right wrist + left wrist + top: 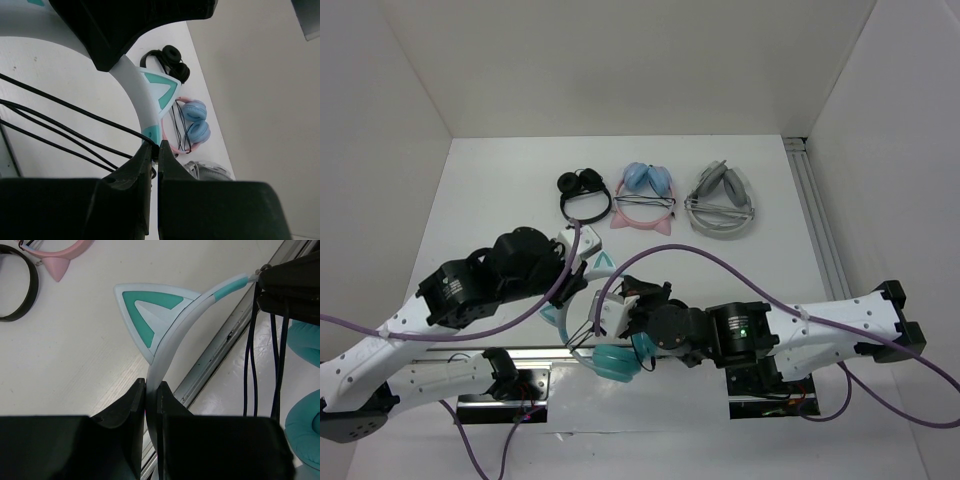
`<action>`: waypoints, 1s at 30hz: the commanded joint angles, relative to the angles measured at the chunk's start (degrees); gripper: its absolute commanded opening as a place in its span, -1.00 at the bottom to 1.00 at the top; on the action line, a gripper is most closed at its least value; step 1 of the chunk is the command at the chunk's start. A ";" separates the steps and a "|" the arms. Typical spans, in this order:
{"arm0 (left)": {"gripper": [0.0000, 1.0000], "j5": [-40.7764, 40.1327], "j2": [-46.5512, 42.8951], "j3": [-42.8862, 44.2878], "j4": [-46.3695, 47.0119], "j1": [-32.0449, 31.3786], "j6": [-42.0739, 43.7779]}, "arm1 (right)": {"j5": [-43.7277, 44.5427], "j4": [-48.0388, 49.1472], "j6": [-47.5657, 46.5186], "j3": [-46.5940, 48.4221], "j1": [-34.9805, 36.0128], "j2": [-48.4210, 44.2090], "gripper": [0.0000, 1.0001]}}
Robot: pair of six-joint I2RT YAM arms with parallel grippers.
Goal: Wrap the headphones
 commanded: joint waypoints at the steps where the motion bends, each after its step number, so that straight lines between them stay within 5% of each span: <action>1: -1.00 3.01 -1.39 2.24 -1.35 -0.38 0.92 | 2.59 2.28 1.06 0.86 -2.68 -2.82 -0.95; 11: -1.00 0.03 -0.86 2.24 -1.87 -0.38 0.40 | 1.27 2.10 2.29 1.39 -3.39 -3.35 -0.75; 30: -1.00 -0.51 0.72 3.30 -2.41 -0.38 -0.13 | 1.88 2.63 3.87 -0.28 -3.91 -5.72 -0.68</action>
